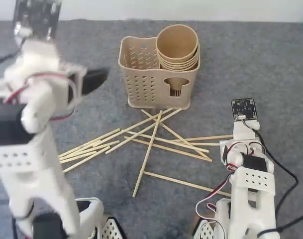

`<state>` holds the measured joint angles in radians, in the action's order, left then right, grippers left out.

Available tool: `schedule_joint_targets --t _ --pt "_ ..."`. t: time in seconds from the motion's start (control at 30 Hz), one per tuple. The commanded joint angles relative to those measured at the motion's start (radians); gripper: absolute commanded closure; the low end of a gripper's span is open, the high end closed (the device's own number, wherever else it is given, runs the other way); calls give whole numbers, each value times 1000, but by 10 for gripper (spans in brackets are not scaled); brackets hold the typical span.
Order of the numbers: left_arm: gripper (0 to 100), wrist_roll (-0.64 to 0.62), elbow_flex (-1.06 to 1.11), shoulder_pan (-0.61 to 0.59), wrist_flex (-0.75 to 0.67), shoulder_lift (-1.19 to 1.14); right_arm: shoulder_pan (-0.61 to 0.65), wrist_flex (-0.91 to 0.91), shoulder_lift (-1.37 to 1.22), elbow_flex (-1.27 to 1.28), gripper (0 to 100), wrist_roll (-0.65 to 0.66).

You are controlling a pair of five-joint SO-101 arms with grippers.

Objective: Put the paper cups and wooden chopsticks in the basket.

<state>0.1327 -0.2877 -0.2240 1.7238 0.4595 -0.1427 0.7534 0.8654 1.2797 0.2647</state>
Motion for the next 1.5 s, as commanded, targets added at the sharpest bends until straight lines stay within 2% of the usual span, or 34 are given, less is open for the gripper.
schedule_joint_targets --t 0.0,0.23,0.37,0.47,0.53,0.6,0.77,0.87,1.0,1.23,1.33,1.47 --pt "633 12 346 -126 -69 192 15 76 30 -54 991 5" --pt "633 11 1089 -245 -465 517 220 367 30 -180 990 23" --pt "633 12 1372 -252 -601 624 374 432 21 -184 989 216" --pt "633 71 1463 -252 -658 631 509 522 21 -184 989 416" --pt "633 97 1481 -273 -663 631 601 558 21 -189 988 465" --pt "633 95 1483 -311 -667 631 691 553 19 -190 980 456" --pt "633 91 1492 -397 -717 594 915 484 18 -192 847 310" --pt "633 44 1474 -450 -778 493 1012 394 16 -184 836 230" --pt "633 5 1376 -526 -833 282 1013 239 -12 -149 857 143" --pt "633 -15 1219 -554 -879 -58 929 22 -228 -126 856 137" --pt "633 -15 1170 -554 -879 -146 935 4 -297 -137 857 138" --pt "633 -17 1132 -554 -879 -206 943 90 -291 -199 857 130"
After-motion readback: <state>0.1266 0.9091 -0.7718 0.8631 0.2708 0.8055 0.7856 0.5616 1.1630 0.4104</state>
